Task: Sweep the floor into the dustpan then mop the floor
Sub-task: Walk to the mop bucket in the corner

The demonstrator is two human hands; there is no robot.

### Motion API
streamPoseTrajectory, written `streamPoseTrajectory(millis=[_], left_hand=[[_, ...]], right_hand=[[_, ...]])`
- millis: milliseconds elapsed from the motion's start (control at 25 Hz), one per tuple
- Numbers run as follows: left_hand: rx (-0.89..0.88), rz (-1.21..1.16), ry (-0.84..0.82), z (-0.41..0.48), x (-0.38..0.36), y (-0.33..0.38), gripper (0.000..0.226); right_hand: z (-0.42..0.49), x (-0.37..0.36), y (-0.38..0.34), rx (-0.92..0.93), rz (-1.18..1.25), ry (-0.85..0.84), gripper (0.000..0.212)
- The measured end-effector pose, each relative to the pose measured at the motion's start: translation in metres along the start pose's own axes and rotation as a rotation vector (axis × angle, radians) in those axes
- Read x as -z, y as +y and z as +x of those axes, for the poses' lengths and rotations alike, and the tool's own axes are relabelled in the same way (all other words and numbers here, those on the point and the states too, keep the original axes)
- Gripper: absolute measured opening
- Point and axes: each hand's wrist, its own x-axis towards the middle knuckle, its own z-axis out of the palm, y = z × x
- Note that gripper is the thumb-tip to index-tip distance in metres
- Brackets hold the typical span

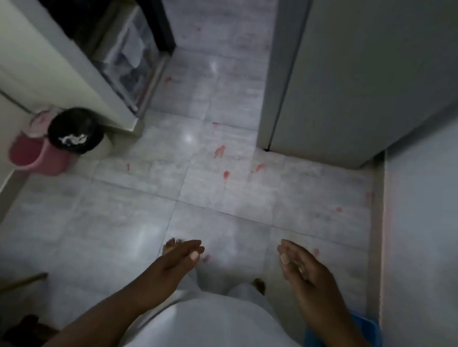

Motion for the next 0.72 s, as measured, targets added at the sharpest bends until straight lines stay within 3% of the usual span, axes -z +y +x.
streamPoseTrajectory(millis=[200, 440, 720], left_hand=[[0.046, -0.255, 0.205, -0.051, 0.079, -0.074, 0.045], [0.092, -0.523, 0.423, -0.104, 0.208, -0.181, 0.046], [0.132, -0.669, 0.518, -0.133, 0.321, -0.258, 0.038]], right_hand=[[0.023, -0.099, -0.053, 0.084, -0.115, -0.208, 0.045], [0.049, -0.300, -0.130, 0.170, -0.275, -0.418, 0.026], [0.067, -0.468, -0.210, 0.236, -0.312, -0.580, 0.048]])
